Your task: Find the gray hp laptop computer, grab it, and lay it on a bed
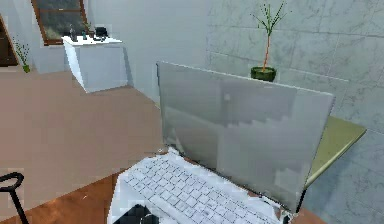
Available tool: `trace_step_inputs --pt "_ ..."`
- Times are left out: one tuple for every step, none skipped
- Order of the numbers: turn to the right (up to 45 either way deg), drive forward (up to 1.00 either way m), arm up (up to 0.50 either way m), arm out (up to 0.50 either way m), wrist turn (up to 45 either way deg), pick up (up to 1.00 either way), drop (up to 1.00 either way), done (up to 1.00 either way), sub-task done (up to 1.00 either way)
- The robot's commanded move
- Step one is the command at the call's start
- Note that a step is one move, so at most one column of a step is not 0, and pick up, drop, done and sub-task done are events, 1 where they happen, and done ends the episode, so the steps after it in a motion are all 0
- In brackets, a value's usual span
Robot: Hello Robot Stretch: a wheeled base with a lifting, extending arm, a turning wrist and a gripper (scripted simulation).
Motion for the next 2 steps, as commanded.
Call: trace_step_inputs --pt "-45.0 0.0 0.0 0.0 0.0 0.0 0.0 0.0 0.0" --pt "-45.0 0.0 0.0 0.0 0.0 0.0 0.0 0.0 0.0"
